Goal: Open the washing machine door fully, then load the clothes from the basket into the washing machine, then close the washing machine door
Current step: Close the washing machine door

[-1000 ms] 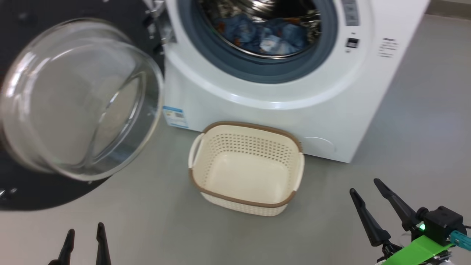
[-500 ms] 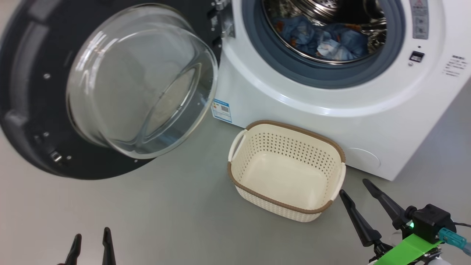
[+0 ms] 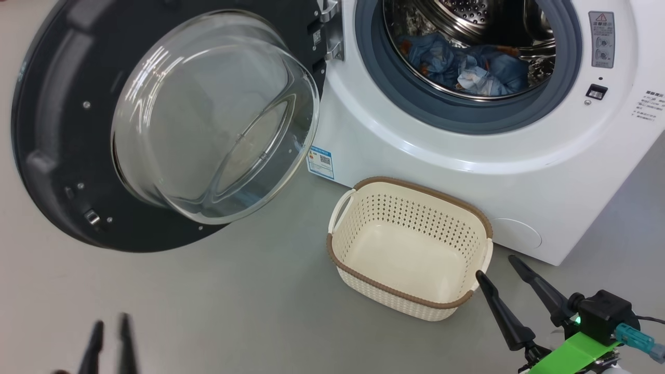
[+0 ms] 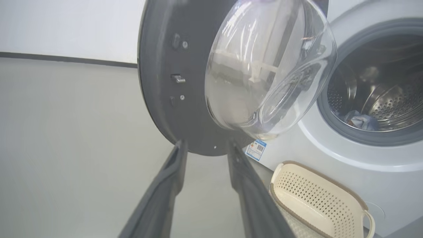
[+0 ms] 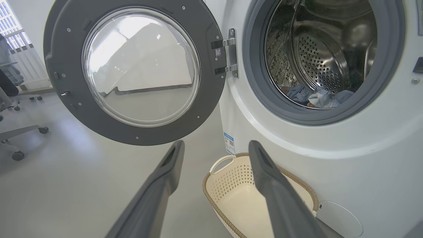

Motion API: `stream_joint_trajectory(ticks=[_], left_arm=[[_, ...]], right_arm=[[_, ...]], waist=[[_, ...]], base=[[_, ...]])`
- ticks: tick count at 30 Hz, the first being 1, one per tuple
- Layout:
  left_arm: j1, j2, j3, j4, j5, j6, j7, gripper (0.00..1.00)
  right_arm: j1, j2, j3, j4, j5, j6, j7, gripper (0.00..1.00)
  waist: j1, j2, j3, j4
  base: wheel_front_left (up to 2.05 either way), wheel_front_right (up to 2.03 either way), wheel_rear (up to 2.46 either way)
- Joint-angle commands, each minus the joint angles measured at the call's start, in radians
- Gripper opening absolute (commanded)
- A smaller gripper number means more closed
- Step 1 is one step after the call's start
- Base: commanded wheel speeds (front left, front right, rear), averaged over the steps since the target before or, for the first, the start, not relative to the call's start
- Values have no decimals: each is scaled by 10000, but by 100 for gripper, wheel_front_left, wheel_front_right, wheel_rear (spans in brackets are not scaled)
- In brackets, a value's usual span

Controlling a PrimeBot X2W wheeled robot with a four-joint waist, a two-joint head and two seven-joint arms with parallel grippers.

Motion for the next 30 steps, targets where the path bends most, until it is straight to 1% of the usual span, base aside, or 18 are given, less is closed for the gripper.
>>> stream_joint_trajectory(ticks=[1, 3, 6, 8, 9, 11, 13, 16, 19, 22, 24, 27, 30], left_arm=[[-402, 110, 623, -618, -147, -177, -67, 0], [-627, 110, 1066, -1131, -345, -493, -67, 0], [-1007, 110, 1854, -1815, -254, -991, -67, 0], [-1581, 123, 2563, -2268, -338, -1421, -67, 0], [-1581, 123, 2563, -2268, -338, -1421, -67, 0], [-2173, 281, 3246, -2342, -557, -1764, -67, 0], [-2770, 630, 3705, -2131, -828, -1971, -67, 0], [-3706, 1215, 4127, -1715, -1362, -2090, -67, 0], [-4611, 1924, 4376, -1087, -1876, -2127, -67, 0], [-5459, 2619, 4422, -240, -2411, -2138, -66, 0], [-6055, 3099, 4428, 553, -2966, -2141, 61, 0], [-6941, 3714, 4517, 1822, -3969, -2142, 779, 0], [-7721, 4238, 4577, 3108, -4944, -2143, 1882, 0]], right_arm=[[-53, -84, 23, -210, 17, 16, -48, 100], [75, -38, -80, -242, 8, 16, -48, 100], [261, 13, -221, -284, 2, 16, -48, 100], [378, 49, -357, -276, -6, 16, -48, 100], [378, 49, -357, -276, -6, 16, -48, 100], [433, 79, -444, -284, -22, 16, -48, 100], [456, 104, -516, -309, -35, 16, -48, 100], [460, 106, -573, -330, -42, 16, -48, 100], [459, 97, -619, -357, -35, 16, -48, 100], [455, 66, -654, -396, -26, 16, -48, 100], [454, 36, -645, -421, -21, 16, -48, 100], [418, -8, -662, -461, -6, 16, -48, 100], [373, -38, -704, -498, -6, 16, -48, 100]], waist=[[0, 0, -45, -16], [0, 0, -74, -30], [0, 0, -112, -55], [0, 0, -142, -121], [0, 0, -142, -121], [0, 0, -144, -236], [0, 0, -125, -360], [0, 0, -69, -548], [0, 0, 26, -733], [0, 0, 150, -887], [0, 0, 226, -979], [0, 0, 361, -1109], [0, 0, 491, -1197]], base=[[0, 0, 0], [0, 0, 0], [0, 0, 0], [0, 0, 0], [0, 0, 0], [0, 0, 0], [0, 0, 0], [0, 0, 0], [0, 0, 0], [0, 0, 0], [0, 0, 0], [0, 0, 0], [0, 0, 0]])
